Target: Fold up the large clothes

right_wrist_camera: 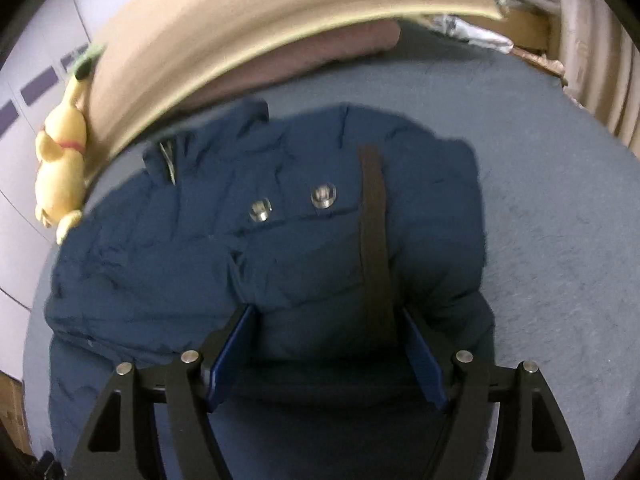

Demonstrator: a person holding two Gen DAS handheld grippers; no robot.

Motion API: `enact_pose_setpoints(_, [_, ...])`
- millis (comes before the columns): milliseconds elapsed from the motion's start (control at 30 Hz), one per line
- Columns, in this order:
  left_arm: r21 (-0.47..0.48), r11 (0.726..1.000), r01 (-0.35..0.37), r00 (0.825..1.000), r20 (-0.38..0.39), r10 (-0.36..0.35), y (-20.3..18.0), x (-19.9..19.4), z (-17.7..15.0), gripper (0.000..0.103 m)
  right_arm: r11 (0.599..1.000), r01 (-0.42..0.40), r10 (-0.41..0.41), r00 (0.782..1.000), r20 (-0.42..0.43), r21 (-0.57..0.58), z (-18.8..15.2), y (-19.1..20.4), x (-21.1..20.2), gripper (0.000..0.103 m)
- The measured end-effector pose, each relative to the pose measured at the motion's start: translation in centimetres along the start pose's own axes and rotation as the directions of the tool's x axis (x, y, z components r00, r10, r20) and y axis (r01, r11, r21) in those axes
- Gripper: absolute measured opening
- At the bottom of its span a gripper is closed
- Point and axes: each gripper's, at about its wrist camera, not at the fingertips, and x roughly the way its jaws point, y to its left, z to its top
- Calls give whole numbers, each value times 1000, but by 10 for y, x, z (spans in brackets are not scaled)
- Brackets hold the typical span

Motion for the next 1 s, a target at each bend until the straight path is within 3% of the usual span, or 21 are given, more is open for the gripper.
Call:
enact_pose_setpoints(67, [-2, 1000, -7, 1000, 2, 7, -2, 1, 0, 72, 999, -27, 26, 999, 38, 19, 0, -1, -12, 77])
enact_pose_setpoints(133, [0, 1000, -9, 1000, 2, 9, -4, 2, -1, 72, 1000, -12, 13, 999, 50, -9, 1, 2, -15, 83])
enact_pose_setpoints(200, [-1, 1000, -11, 1000, 0, 11, -5, 1, -2, 72, 999, 43, -44, 998, -44, -28, -1, 0, 3, 85])
enact_pose_setpoints(233, [-1, 1000, -8, 1000, 1, 8, -5, 0, -3, 72, 1000, 27, -27, 999, -47, -7, -2, -4, 3, 85])
enact_pose_setpoints(333, [-9, 1000, -5, 1000, 10, 5, 1, -4, -8, 72, 1000, 0, -1, 1000, 15, 29, -5, -8, -16, 85])
enact_pose_setpoints(533, [-39, 999, 27, 999, 29, -26, 0, -13, 3, 72, 998, -31, 34, 997, 63, -53, -6, 8, -46, 85])
enact_pose_setpoints(600, [-25, 998, 60, 996, 63, -58, -10, -16, 23, 72, 993, -75, 82, 994, 78, -90, 4, 23, -55, 85])
enact_pose_setpoints(767, [79, 990, 116, 975, 182, -129, -68, -7, 111, 73, 962, -140, 166, 982, 93, -235, 44, 83, -60, 85])
enact_pose_setpoints(833, [98, 989, 112, 971, 202, -130, -96, 15, 153, 73, 953, -148, 174, 982, 79, -263, 65, 109, -50, 85])
enact_pose_setpoints(1000, [150, 987, 58, 979, 187, -86, -146, 84, 203, 73, 942, -151, 171, 984, 44, -300, 119, 164, 2, 81])
